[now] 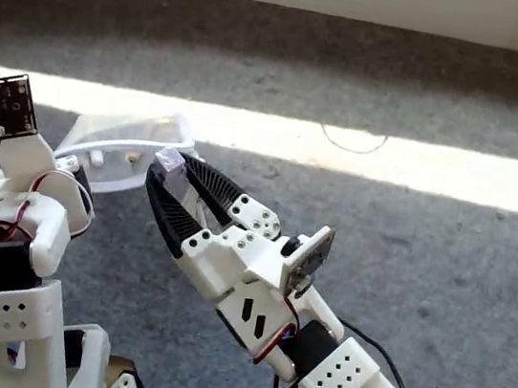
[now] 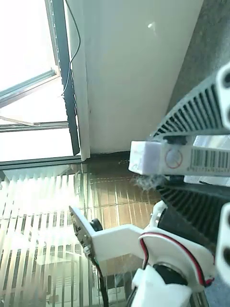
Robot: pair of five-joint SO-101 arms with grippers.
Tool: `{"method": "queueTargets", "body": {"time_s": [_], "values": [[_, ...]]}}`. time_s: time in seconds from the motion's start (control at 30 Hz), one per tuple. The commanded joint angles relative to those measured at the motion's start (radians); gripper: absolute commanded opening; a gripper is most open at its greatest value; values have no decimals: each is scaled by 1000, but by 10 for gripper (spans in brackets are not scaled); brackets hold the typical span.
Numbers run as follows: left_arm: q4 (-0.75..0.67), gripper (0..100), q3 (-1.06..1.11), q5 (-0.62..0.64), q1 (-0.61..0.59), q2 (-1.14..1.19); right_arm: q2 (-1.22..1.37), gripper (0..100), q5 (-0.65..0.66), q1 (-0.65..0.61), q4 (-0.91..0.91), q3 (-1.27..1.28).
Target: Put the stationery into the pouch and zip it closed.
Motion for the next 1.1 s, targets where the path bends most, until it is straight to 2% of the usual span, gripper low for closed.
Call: {"method": "queueTargets", "body": {"time_s": [0.0,0.6,0.8,1.07], "values": [[-18,10,-7,-5,16,-19,44,5,-3,-7,-82,-18],[-18,10,-7,-5,16,-19,539,5,3,-1,-464,-96],[-20,10,-7,-5,16,-19,673,5,193,-7,-644,-99],[-20,10,-7,-5,16,-19,855,5,328,-7,-829,-99]]}}
